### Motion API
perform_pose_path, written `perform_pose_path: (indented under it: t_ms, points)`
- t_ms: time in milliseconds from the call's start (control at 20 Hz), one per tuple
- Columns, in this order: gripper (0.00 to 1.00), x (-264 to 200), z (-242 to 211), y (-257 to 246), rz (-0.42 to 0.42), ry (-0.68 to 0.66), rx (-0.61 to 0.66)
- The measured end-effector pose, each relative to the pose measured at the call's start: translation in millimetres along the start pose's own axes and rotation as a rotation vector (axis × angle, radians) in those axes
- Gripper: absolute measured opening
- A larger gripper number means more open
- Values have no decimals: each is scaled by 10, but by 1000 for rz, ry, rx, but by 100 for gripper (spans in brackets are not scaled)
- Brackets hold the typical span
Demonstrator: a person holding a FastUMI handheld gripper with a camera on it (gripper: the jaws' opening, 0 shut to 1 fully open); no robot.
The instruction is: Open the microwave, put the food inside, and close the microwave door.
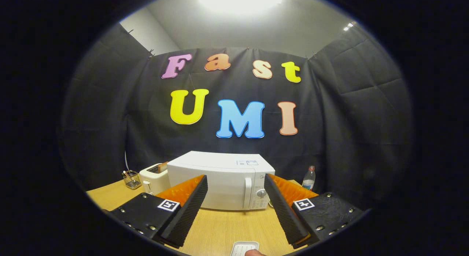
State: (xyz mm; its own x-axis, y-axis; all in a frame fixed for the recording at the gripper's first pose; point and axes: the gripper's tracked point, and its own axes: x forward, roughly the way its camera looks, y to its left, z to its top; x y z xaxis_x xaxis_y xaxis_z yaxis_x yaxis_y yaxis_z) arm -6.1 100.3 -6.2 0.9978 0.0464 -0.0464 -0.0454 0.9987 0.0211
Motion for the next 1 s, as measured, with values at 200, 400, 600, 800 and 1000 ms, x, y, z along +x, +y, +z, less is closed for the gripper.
perform_pose_path:
  t_ms: [200, 400, 600, 800, 1000]
  points:
    - [97, 16, 70, -18, -3, -13, 9]
    - [97, 40, 94, -76, -14, -23, 12]
    - [98, 64, 154, -118, -19, -39, 15]
    - [98, 45, 158, -151, -20, -44, 21]
    - [97, 15, 161, -178, -23, -49, 22]
